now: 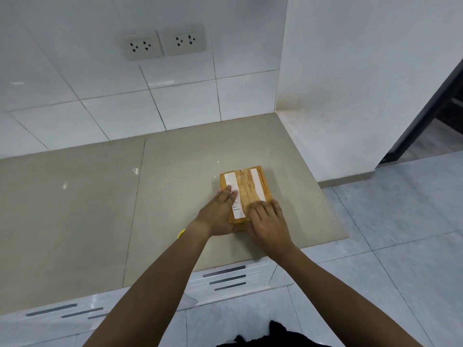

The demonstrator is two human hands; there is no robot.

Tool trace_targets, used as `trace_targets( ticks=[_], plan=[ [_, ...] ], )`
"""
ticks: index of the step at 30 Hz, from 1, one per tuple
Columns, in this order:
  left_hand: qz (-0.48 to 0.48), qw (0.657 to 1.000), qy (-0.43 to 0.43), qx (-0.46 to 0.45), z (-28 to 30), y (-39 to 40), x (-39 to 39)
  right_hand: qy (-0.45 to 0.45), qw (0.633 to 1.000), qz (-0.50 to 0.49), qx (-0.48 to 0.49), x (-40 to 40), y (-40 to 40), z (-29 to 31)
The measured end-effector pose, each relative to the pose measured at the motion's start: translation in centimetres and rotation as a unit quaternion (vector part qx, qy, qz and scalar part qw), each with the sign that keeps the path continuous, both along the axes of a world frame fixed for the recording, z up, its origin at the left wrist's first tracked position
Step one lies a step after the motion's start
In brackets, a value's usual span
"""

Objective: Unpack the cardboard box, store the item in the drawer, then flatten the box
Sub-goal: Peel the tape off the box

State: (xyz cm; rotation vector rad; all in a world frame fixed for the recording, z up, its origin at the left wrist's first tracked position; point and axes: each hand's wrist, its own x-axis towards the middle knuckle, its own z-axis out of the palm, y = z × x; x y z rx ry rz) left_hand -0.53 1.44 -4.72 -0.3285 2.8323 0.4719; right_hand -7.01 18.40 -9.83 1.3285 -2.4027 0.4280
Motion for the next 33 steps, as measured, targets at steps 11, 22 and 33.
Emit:
trace_targets(
  ticks=[11,22,33],
  plan=[
    [0.059,0.993,0.028,0.095,-0.4,-0.4,0.0,-0.233,0.971,0.045,0.020,-1.7,0.4,4.0],
    [0.069,0.993,0.036,0.090,-0.9,-0.3,-0.2,-0.381,0.924,0.002,-0.020,-3.6,0.0,6.1],
    [0.060,0.994,0.036,0.085,-1.1,-0.5,0.1,-0.008,0.986,0.104,0.130,-3.4,1.2,2.5]
  ],
)
